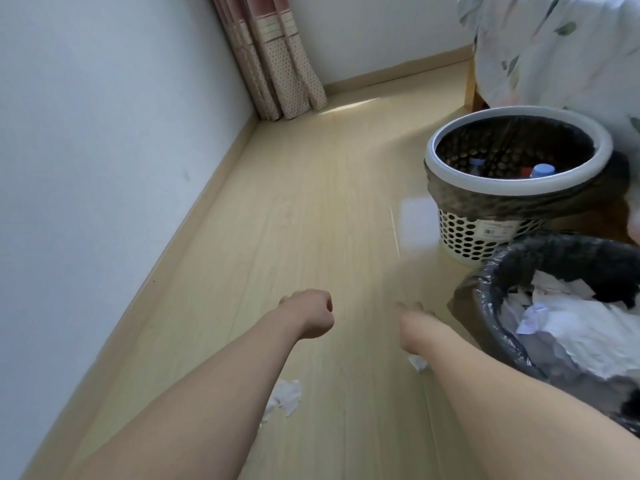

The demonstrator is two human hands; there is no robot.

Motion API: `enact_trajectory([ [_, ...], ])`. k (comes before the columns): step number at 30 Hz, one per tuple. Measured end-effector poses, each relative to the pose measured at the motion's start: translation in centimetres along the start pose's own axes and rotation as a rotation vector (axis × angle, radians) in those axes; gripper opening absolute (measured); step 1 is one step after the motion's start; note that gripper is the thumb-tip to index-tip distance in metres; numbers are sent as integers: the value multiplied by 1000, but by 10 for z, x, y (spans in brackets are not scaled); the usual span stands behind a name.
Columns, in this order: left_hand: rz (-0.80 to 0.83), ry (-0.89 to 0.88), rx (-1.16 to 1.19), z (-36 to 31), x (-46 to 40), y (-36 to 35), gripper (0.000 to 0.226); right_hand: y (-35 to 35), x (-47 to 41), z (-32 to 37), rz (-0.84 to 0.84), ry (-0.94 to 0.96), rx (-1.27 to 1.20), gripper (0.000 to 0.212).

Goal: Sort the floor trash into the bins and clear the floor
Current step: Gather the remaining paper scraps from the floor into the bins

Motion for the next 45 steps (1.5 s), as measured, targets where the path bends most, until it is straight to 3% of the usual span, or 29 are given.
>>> enact_trajectory([
  [3, 51, 16, -2, 20, -1, -11, 38, -28, -2, -7, 37, -39, 64, 65],
  [11, 113, 45, 70, 62, -13, -44, 33, -66, -8, -8, -23, -40, 19, 35],
  [18, 93, 129, 106, 118, -12, -60, 31, -72, -28, 32, 4, 161, -182, 24],
  [22, 136, 125, 29, 147, -2, -76, 29, -83, -24, 70, -77, 335, -284, 21],
  [24, 146, 35, -47, 147, 1, -96, 42, -99, -16, 77, -119, 443, -266, 16],
  [27, 149, -148, -209, 137, 7, -135, 50, -130, -1, 69, -293, 447, -325, 8],
  [30, 33, -287, -321, 126, -1, -168, 30, -161, -2, 60, -495, 586, -224, 41],
  [32, -15, -293, -291, 121, -10, -176, 18, -163, -6, 61, -544, 596, -248, 43],
  [36, 45, -234, -179, 120, -24, -178, 17, -165, -10, 63, -599, 605, -227, 41],
  [39, 120, -189, -84, 116, -31, -160, 14, -166, -11, 61, -566, 582, -242, 41],
  [41, 94, -135, 16, 110, -33, -141, 11, -153, -9, 63, -466, 534, -262, 30],
  [45, -56, -105, 96, 87, -30, -89, 21, -113, -15, 79, -39, 333, -246, 19],
])
Point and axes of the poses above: each hand's wrist, its own x-axis away from the middle knuckle, its own y-axis out of the back of the hand, z = x × y, the point moved 1 cm from there along -x, towards the middle knuckle, and after that the axes turned 14 degrees about -z, right-handed, at the moved point
